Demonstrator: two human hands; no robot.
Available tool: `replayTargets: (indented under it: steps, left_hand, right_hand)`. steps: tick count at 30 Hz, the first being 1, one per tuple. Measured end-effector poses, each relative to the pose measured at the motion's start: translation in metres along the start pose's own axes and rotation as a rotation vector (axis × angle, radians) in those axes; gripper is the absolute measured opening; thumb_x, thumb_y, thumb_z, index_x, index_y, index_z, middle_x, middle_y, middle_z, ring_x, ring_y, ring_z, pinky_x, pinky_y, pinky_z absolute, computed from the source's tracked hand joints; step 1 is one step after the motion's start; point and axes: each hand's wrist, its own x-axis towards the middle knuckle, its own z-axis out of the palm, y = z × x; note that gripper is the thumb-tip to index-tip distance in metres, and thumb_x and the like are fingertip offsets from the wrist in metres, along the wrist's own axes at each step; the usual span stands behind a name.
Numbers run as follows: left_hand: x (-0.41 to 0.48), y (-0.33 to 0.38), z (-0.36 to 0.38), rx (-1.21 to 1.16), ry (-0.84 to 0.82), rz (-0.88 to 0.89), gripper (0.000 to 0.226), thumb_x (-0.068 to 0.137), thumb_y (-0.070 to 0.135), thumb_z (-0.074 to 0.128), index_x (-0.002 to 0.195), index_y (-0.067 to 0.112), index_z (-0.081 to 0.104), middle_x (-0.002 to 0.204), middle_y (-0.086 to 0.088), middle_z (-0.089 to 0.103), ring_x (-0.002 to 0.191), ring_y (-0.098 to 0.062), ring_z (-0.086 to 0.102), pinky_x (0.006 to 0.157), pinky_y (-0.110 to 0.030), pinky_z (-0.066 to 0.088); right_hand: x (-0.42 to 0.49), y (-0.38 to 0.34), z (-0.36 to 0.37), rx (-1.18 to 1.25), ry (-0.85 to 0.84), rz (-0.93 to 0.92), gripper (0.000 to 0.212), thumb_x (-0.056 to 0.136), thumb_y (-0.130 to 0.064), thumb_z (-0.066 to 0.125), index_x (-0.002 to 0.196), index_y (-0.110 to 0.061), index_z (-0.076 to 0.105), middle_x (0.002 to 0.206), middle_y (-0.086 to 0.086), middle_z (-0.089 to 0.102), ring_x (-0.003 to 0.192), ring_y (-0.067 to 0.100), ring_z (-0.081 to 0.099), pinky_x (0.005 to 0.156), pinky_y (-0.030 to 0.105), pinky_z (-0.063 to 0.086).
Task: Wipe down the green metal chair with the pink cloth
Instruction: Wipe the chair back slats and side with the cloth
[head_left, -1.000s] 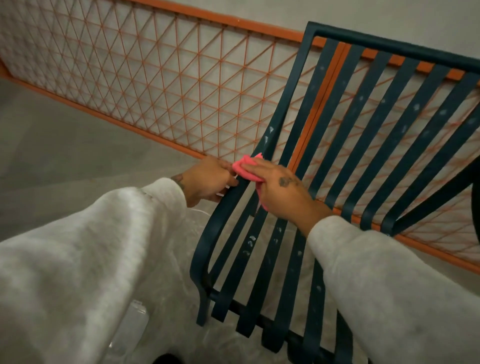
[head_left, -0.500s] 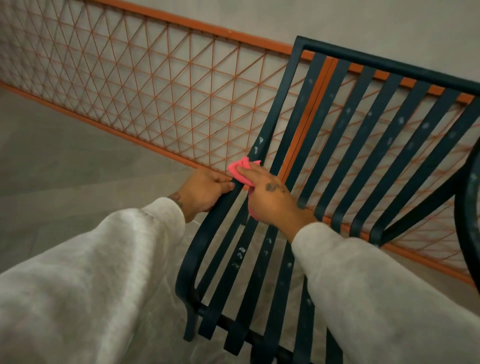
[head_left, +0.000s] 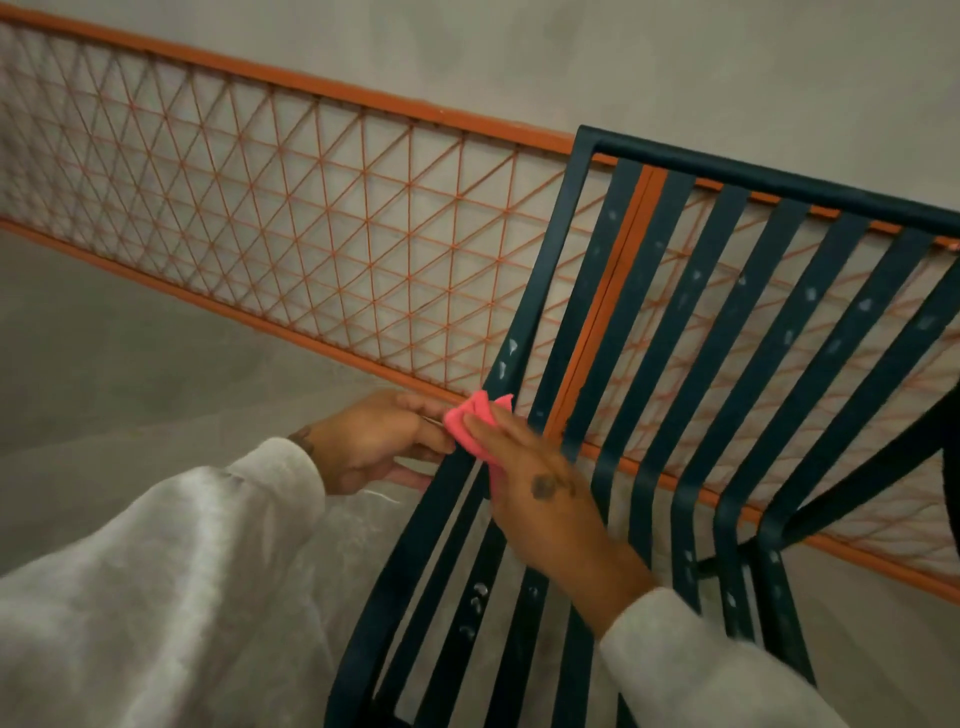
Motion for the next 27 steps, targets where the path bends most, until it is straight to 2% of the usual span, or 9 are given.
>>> replayTargets:
  steps: [5, 9, 12, 15, 17, 19, 21, 24, 27]
  left_hand:
    - [0.009, 0.012, 0.0, 0.026, 0.052, -0.014, 0.019, 0.085, 0.0, 0.067, 0.1, 0.011, 0.072, 0.093, 0.0, 0.077, 0.087, -0.013, 0.073, 0.067, -0.027, 0.058]
    - [0.005, 0.015, 0.002, 0.049, 0.092, -0.067, 0.016, 0.087, 0.002, 0.065, 0.097, 0.011, 0.074, 0.093, -0.004, 0.076, 0.089, -0.018, 0.073, 0.076, -0.035, 0.061]
    - [0.003, 0.015, 0.008, 0.088, 0.125, -0.094, 0.012, 0.089, 0.01, 0.065, 0.096, 0.016, 0.073, 0.089, -0.008, 0.075, 0.086, -0.024, 0.073, 0.077, -0.043, 0.061]
    - [0.01, 0.021, 0.005, 0.226, 0.147, -0.095, 0.018, 0.086, 0.009, 0.067, 0.101, 0.017, 0.072, 0.084, -0.002, 0.074, 0.074, -0.012, 0.071, 0.065, -0.03, 0.06]
    - [0.018, 0.026, 0.001, 0.226, 0.102, -0.133, 0.023, 0.083, 0.007, 0.069, 0.104, 0.016, 0.07, 0.088, -0.001, 0.074, 0.071, -0.006, 0.069, 0.058, -0.023, 0.056]
    - [0.022, 0.028, -0.002, 0.197, 0.07, -0.139, 0.019, 0.082, 0.005, 0.068, 0.099, 0.015, 0.07, 0.088, -0.004, 0.075, 0.077, -0.014, 0.071, 0.062, -0.026, 0.057]
    - [0.028, 0.026, -0.009, 0.131, 0.053, -0.116, 0.016, 0.082, 0.002, 0.063, 0.091, 0.012, 0.071, 0.084, -0.009, 0.074, 0.08, -0.022, 0.072, 0.067, -0.03, 0.058]
    - [0.029, 0.026, -0.016, 0.027, -0.007, -0.119, 0.015, 0.086, 0.002, 0.06, 0.093, 0.007, 0.072, 0.088, -0.013, 0.074, 0.083, -0.024, 0.072, 0.063, -0.024, 0.059]
    - [0.031, 0.024, -0.021, -0.006, -0.112, -0.125, 0.012, 0.09, 0.009, 0.062, 0.099, 0.01, 0.07, 0.09, -0.006, 0.075, 0.083, -0.015, 0.073, 0.068, -0.024, 0.059]
  right_hand:
    - [-0.008, -0.012, -0.004, 0.061, 0.036, 0.062, 0.07, 0.094, -0.001, 0.052, 0.152, -0.035, 0.033, 0.163, -0.019, 0.015, 0.149, -0.003, 0.008, 0.122, 0.037, 0.024]
    - [-0.001, -0.026, -0.02, 0.146, -0.032, 0.155, 0.064, 0.098, -0.001, 0.046, 0.15, -0.037, 0.038, 0.161, -0.024, 0.017, 0.148, -0.008, 0.006, 0.124, 0.032, 0.019]
    - [0.007, -0.038, -0.037, 0.346, -0.039, 0.254, 0.056, 0.1, 0.003, 0.043, 0.136, -0.037, 0.055, 0.147, -0.03, 0.038, 0.14, -0.016, 0.022, 0.122, 0.025, 0.019]
    - [0.015, -0.044, -0.058, 0.532, -0.028, 0.434, 0.047, 0.104, -0.009, 0.042, 0.128, -0.047, 0.056, 0.134, -0.028, 0.051, 0.124, -0.008, 0.047, 0.106, 0.018, 0.04]
    - [0.017, -0.048, -0.06, 0.482, -0.003, 0.465, 0.045, 0.104, -0.014, 0.045, 0.135, -0.045, 0.054, 0.141, -0.021, 0.052, 0.126, 0.001, 0.049, 0.103, 0.02, 0.044]
    - [0.013, -0.054, -0.054, 0.325, 0.059, 0.367, 0.047, 0.101, -0.007, 0.05, 0.14, -0.034, 0.054, 0.148, -0.019, 0.047, 0.14, -0.002, 0.037, 0.116, 0.02, 0.031]
    - [0.008, -0.062, -0.036, 0.133, 0.04, 0.279, 0.053, 0.097, -0.007, 0.05, 0.143, -0.034, 0.049, 0.154, -0.02, 0.039, 0.145, -0.004, 0.026, 0.117, 0.015, 0.023]
    - [0.01, -0.078, -0.029, 0.242, 0.055, 0.441, 0.062, 0.095, -0.005, 0.044, 0.143, -0.044, 0.044, 0.153, -0.026, 0.034, 0.142, -0.006, 0.028, 0.112, 0.008, 0.023]
    - [0.012, -0.083, -0.028, 0.255, 0.066, 0.491, 0.065, 0.094, 0.001, 0.045, 0.143, -0.042, 0.045, 0.153, -0.029, 0.032, 0.143, -0.005, 0.027, 0.113, 0.011, 0.024]
